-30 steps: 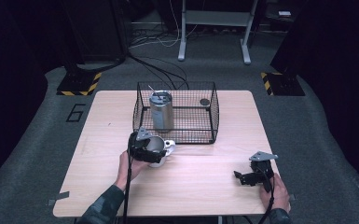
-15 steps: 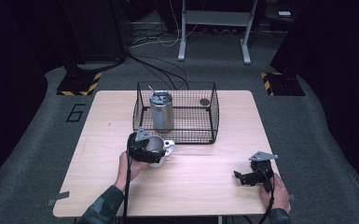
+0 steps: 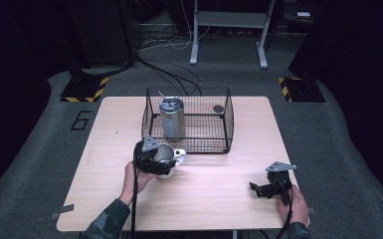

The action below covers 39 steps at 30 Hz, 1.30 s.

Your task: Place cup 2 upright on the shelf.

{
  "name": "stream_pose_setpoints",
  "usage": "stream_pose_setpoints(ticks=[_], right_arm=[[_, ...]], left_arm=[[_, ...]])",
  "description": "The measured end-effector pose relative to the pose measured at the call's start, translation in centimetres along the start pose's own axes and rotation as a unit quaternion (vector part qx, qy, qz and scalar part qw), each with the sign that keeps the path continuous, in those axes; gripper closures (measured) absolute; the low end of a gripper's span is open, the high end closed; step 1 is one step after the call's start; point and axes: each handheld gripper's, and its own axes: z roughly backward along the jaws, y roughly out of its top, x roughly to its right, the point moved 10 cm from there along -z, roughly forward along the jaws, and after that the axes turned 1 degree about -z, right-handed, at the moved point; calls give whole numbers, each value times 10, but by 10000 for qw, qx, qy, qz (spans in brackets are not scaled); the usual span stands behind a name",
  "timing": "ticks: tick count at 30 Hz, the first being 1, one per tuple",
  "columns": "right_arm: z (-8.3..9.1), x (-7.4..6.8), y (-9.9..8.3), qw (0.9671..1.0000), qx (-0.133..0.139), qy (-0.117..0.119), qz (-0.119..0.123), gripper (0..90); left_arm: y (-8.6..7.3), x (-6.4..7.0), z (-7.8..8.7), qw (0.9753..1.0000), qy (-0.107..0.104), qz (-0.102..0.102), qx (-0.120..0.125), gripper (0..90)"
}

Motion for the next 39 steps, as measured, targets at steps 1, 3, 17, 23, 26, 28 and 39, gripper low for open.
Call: stream_pose_setpoints(ticks=[1,3,17,23,26,28,39], right_arm=[[0,0,0,10000,0,0,0,0],[0,0,0,10000,-4,3,4,0],[0,0,0,10000,-2,1,1,0],[0,0,0,10000,-2,2,5,0],[0,0,0,10000,-2,2,4,0],[0,0,0,10000,-3,0,3,0],[0,0,0,10000,-4,2,1,0]], left_arm=[[0,0,0,10000,0,0,0,59],[2,2,2,10000,-9,-43,8,59],[12,8,8,9999,-11,-102,42,59],[17,9,11,9999,18,-122,64,59],[22,10,13,9999,-26,-142,95,59],[24,11,14,9999,-41,-115,119,59],[35,14,17,9997,-83,-145,169,59]])
